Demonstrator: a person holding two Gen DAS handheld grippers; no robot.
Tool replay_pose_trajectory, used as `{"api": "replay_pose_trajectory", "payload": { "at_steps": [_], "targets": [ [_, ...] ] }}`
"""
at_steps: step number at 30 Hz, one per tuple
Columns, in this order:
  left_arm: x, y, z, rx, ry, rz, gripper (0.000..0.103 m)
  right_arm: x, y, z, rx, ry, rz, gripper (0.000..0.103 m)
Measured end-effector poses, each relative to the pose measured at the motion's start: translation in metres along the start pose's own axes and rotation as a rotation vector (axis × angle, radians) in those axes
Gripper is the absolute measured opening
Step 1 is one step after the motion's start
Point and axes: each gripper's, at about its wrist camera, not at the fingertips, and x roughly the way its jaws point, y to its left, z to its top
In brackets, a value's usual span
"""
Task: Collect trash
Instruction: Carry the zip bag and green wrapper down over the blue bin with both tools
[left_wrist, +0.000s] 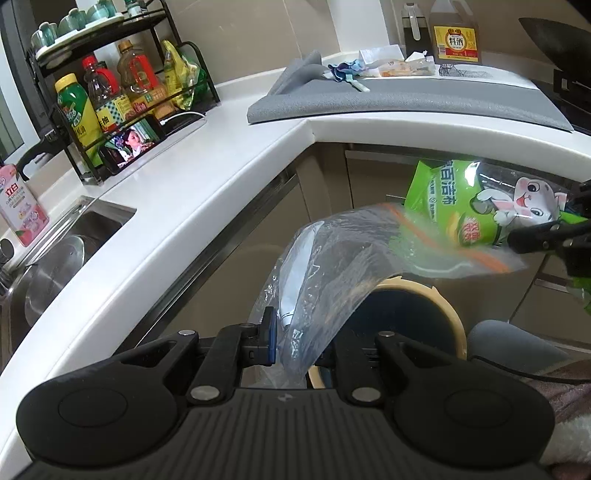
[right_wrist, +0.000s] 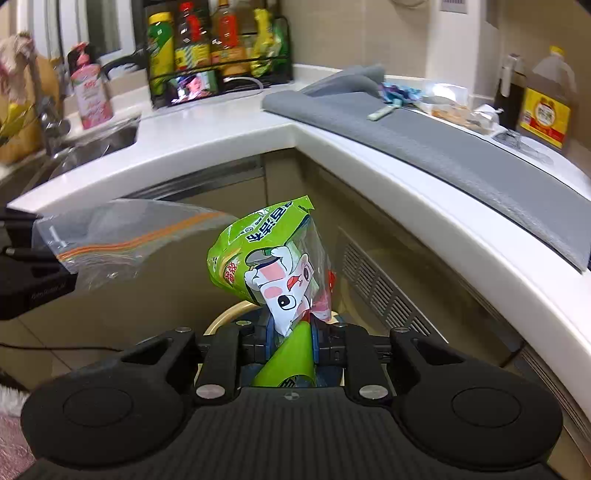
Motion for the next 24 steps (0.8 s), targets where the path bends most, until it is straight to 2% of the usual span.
{"api": "replay_pose_trajectory", "payload": {
  "at_steps": [24],
  "targets": [
    [0.006,-0.012,-0.003,0.039,0.024,-0.022,0.011,0.013,0.000,0.000,-0.029,0.057,0.021,0.020]
  ]
}}
